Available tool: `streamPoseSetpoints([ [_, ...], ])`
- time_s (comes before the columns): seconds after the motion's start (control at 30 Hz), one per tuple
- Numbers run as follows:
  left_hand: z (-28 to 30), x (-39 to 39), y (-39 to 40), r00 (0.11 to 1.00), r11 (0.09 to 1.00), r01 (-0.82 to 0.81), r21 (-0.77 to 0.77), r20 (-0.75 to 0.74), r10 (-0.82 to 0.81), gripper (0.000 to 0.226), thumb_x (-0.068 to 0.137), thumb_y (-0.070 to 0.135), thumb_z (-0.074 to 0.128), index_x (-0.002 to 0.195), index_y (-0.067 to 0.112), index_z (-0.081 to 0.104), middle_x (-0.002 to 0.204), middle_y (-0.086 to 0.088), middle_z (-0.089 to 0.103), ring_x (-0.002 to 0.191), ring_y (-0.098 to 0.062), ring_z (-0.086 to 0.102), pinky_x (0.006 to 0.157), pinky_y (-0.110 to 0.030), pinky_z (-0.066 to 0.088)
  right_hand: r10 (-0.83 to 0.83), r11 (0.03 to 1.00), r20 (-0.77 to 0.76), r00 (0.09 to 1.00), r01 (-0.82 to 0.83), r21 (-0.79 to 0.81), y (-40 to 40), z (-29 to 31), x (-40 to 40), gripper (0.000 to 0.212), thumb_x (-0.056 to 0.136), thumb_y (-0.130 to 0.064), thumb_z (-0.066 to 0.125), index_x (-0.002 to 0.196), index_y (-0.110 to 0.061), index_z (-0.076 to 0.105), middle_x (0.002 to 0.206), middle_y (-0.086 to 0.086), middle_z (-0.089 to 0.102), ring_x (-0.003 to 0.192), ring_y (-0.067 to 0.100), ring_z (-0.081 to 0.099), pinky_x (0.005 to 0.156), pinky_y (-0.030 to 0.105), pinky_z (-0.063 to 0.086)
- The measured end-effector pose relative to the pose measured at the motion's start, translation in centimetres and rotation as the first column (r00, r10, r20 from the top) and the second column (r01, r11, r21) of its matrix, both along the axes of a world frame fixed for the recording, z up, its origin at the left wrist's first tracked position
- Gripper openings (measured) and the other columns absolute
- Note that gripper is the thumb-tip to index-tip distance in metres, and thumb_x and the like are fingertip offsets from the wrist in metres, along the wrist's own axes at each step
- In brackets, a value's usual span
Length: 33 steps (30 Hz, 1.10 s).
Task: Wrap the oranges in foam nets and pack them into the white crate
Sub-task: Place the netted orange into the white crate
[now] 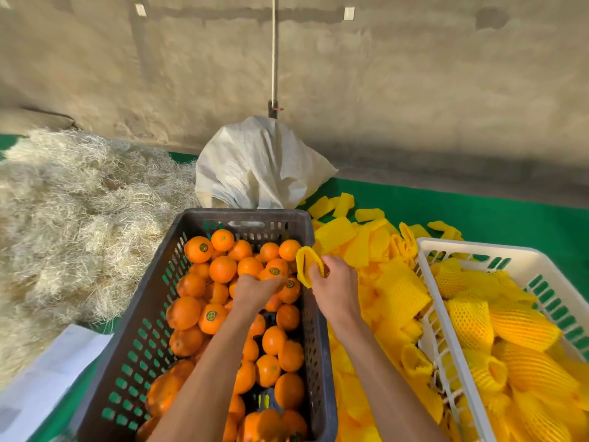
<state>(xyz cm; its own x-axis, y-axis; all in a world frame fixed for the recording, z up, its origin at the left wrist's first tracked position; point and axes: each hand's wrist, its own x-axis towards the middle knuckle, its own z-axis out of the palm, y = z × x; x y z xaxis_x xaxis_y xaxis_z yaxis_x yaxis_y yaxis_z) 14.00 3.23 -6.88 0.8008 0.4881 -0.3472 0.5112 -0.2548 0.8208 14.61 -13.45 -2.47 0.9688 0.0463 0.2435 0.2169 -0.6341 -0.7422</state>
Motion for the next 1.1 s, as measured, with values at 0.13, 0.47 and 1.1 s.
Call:
streamPoseSetpoints([
  [0.13, 5.4, -3.3, -0.3, 0.980, 0.821, 0.004, -0.571, 0.165, 0.110, 0.057, 0.079, 0.053, 0.084, 0.118, 0.015, 0.068, 0.117, -0.008, 0.070, 0.108, -0.023, 0.068, 0.079, -0.034, 0.060, -0.034, 0.999, 0.001, 0.999, 0.034, 0.000, -0.3, 0.5, -1.6, 0.032, 0.099, -0.028, 0.062, 0.070, -0.016, 0.054, 0.068, -0.001, 0.054, 0.061, 0.012, 0.046, 0.050, 0.017, 0.029],
  [0.47, 8.4, -8.6, -4.7, 0.932, 0.636, 0.326, -0.699, 0.352, -0.091, 0.073, 0.083, 0.062, 0.069, 0.141, 0.018, 0.061, 0.136, -0.005, 0.069, 0.127, -0.024, 0.064, 0.108, -0.040, 0.047, -0.014, 0.985, 0.012, 1.000, 0.016, -0.173, -0.3, 2.0, -4.6, 0.006, 0.090, -0.026, 0.067, 0.086, -0.022, 0.067, 0.090, -0.002, 0.064, 0.079, 0.021, 0.061, 0.058, 0.028, 0.034],
  [1.1, 6.8, -9.9, -6.5, 0.893, 0.991, 0.102, 0.089, 0.431, -0.131, 0.056, 0.088, 0.043, 0.081, 0.134, 0.018, 0.061, 0.116, 0.003, 0.070, 0.102, -0.007, 0.067, 0.081, -0.026, 0.059, 0.112, 0.992, 0.327, 0.938, -0.124, 0.017, -2.9, 2.5, -6.6, 0.024, 0.103, -0.021, 0.057, 0.122, -0.010, 0.065, 0.113, 0.005, 0.071, 0.099, 0.017, 0.065, 0.075, -0.007, 0.031],
])
